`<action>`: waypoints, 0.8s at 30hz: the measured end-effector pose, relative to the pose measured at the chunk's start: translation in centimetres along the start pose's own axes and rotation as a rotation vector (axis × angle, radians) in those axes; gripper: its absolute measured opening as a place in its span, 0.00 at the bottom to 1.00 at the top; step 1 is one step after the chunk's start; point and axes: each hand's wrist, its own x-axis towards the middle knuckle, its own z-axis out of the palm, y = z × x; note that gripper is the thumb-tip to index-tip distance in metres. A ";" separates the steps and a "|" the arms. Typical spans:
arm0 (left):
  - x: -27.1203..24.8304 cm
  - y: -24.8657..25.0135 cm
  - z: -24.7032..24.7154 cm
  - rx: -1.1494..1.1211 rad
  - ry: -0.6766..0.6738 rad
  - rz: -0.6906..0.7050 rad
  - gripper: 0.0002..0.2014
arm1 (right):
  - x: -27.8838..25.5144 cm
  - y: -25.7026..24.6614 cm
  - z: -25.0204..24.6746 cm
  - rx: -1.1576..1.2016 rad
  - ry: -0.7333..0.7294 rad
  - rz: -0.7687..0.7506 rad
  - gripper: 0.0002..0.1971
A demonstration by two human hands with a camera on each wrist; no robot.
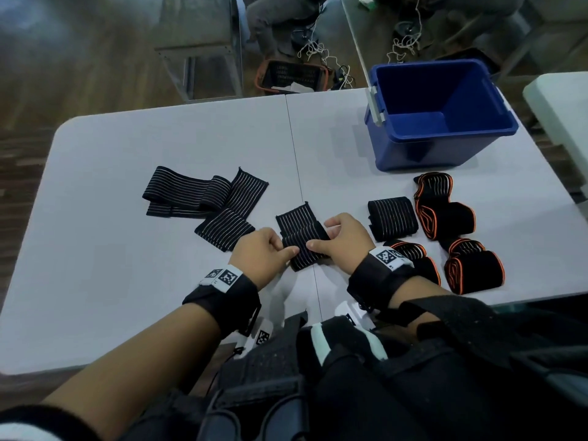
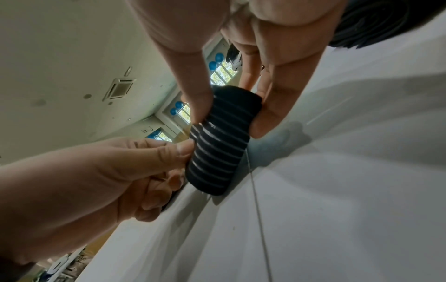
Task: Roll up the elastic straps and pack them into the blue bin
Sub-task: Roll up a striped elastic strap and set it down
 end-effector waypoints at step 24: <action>-0.5 0.7 0.4 -0.162 -0.096 0.226 0.22 | -1.8 0.3 -1.2 -0.077 -0.097 -0.327 0.36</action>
